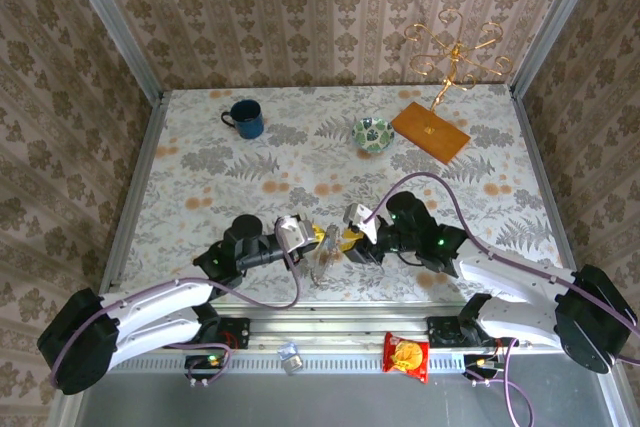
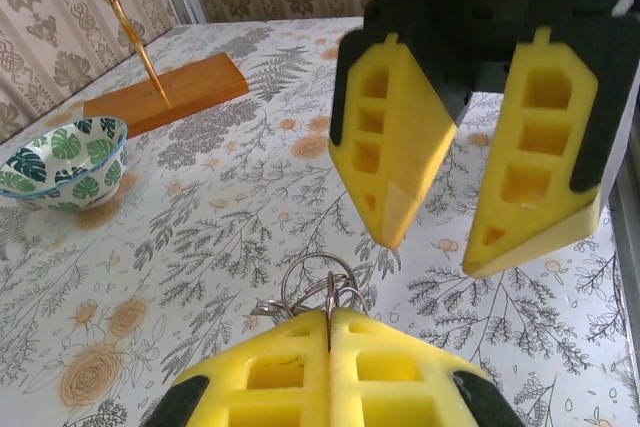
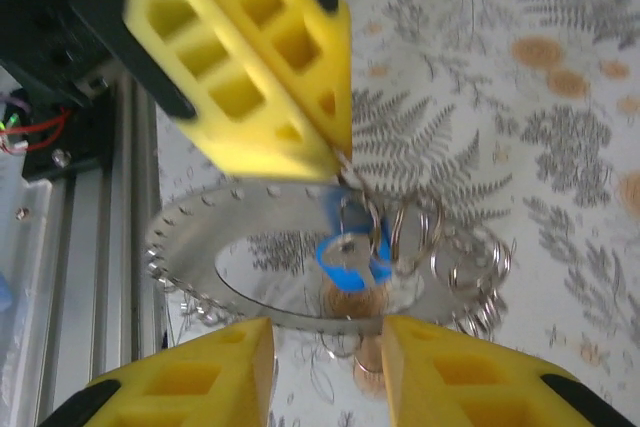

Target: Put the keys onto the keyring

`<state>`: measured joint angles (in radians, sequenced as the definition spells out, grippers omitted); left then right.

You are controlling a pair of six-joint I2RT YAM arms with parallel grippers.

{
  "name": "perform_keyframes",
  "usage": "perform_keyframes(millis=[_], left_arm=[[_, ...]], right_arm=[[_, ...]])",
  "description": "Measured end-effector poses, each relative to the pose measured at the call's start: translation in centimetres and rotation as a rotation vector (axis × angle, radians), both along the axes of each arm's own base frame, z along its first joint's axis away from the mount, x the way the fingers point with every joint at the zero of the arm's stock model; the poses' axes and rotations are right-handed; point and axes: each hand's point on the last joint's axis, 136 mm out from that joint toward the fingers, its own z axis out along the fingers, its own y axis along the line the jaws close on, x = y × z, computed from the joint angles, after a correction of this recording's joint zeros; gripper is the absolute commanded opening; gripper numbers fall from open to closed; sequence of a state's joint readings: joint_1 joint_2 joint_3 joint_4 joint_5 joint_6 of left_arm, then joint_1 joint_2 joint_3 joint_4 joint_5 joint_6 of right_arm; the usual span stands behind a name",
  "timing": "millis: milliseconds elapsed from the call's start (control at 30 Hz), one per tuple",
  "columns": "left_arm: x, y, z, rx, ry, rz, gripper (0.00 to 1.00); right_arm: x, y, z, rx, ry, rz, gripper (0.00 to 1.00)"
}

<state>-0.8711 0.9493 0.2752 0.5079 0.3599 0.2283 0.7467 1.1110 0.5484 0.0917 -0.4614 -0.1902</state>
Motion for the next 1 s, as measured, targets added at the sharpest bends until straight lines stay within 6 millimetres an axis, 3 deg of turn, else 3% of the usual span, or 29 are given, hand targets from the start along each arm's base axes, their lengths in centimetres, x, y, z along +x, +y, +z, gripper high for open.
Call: perform_keyframes(millis=[100, 300, 1000], left_arm=[[-0.1, 0.0, 0.0, -0.012, -0.004, -0.002, 0.0], [-0.2, 0.0, 0.1, -0.027, -0.005, -0.008, 0.0], [-0.5, -0.1, 0.2, -0.035, -0.004, -0.022, 0.0]], right_arm=[[0.3, 0.8, 0.8, 0.045, -0.025, 0.023, 0.3], [0.7, 1.7, 0.1, 0.059, -0.022, 0.044, 0.31], [1.3, 2.0, -0.2, 0.052, -0.048, 0.041, 0.33]])
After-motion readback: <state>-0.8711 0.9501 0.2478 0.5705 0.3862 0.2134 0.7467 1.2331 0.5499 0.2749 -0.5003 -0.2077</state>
